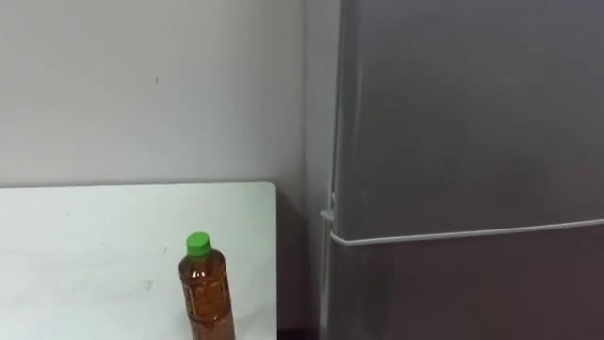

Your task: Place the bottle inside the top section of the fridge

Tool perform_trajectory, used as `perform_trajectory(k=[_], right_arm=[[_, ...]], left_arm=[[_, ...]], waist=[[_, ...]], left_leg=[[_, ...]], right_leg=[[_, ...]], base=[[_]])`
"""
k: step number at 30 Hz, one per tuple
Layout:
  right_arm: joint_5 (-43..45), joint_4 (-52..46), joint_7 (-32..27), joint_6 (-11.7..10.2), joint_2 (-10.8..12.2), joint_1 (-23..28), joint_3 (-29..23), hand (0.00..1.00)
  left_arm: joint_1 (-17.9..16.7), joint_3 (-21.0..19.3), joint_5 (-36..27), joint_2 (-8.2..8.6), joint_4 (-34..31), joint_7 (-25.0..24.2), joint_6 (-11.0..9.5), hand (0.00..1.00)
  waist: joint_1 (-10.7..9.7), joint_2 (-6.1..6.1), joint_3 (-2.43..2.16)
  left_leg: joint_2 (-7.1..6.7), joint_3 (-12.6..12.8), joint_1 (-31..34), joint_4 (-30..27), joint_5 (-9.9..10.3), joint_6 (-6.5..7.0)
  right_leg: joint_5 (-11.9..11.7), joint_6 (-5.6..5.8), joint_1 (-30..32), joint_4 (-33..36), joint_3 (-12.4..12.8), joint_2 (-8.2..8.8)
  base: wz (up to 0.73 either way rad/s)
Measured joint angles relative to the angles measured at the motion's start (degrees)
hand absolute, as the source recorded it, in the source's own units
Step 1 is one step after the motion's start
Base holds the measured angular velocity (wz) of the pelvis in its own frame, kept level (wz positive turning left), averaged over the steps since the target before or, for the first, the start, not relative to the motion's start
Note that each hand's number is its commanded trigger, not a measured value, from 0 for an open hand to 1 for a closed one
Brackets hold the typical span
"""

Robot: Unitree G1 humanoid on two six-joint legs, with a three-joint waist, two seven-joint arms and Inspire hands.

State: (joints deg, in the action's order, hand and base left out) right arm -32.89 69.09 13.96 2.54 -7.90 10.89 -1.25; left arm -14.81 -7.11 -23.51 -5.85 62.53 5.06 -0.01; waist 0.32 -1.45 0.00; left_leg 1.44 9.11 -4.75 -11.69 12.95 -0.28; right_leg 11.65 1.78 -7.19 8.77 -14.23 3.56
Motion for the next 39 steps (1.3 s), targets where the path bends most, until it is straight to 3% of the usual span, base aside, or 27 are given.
perform_trajectory(k=[6, 15, 19, 26, 32, 34, 39], right_arm=[[1.0, -0.6, 0.0, -0.1, -0.3, 0.2, -0.1, 0.00], [4.3, -2.5, -0.1, -0.7, -1.2, 0.6, -0.3, 0.00], [6.9, -3.0, -0.1, -1.4, -1.3, 0.6, -1.3, 0.00], [8.1, -3.1, -0.1, -2.7, -1.2, 1.1, -3.5, 0.00], [8.2, -4.5, -0.1, -3.8, -1.1, 2.3, -3.5, 0.00], [8.7, -4.9, -0.1, -4.0, -1.1, 2.6, -3.5, 0.00], [8.6, -5.3, -0.1, -4.4, -1.0, 3.5, -4.7, 0.00]], left_arm=[[0.4, -4.2, -2.4, -0.36, -3.6, 2.4, -0.1, 0.00], [1.1, -5.7, -5.3, -0.79, -9.5, 7.0, -0.5, 0.00], [1.2, -5.8, -6.5, -0.79, -12.5, 9.0, -2.2, 0.00], [1.2, -7.3, -7.5, -0.79, -18.5, 12.6, -4.6, 0.00], [1.0, -8.6, -10.9, -0.96, -28.3, 17.2, -6.8, 0.00], [1.1, -8.6, -10.8, -1.57, -31.7, 18.9, -8.5, 0.00], [1.0, -9.7, -10.6, -1.81, -42.0, 21.0, -9.0, 0.00]], waist=[[0.2, 0.41, -0.03], [0.1, 2.00, -0.04], [0.1, 2.81, -0.03], [0.1, 2.84, -0.02], [0.3, 3.01, -0.08], [0.4, 3.08, -0.18], [0.9, 3.02, -0.25]], left_leg=[[0.03, 0.0, 0.1, -0.1, 0.0, 0.01], [-0.03, -0.1, 0.1, 0.0, 0.0, 0.02], [-0.04, -0.1, 0.0, 0.0, 0.0, 0.02], [-0.11, -0.1, -1.2, 0.1, 0.0, 0.05], [-0.03, 0.1, -1.2, 0.0, 0.0, 0.05], [-0.03, 0.1, -1.0, -0.1, 0.0, 0.05], [-0.05, 0.1, -0.8, 0.0, 0.0, 0.06]], right_leg=[[0.0, -0.04, -0.3, 0.1, 0.0, -0.04], [-0.1, -0.06, -0.3, 0.4, -0.1, 0.00], [-0.1, -0.04, -0.3, 0.6, -0.1, 0.04], [0.1, 0.04, -1.2, 0.8, -0.1, 0.15], [0.0, 0.02, -0.9, 1.1, 0.3, 0.11], [0.1, 0.00, -0.7, 1.3, 0.3, 0.13], [0.0, -0.01, -0.5, 1.2, 0.2, 0.16]], base=[[0.00], [0.00], [0.00], [0.00], [-0.01], [0.00], [0.00]])
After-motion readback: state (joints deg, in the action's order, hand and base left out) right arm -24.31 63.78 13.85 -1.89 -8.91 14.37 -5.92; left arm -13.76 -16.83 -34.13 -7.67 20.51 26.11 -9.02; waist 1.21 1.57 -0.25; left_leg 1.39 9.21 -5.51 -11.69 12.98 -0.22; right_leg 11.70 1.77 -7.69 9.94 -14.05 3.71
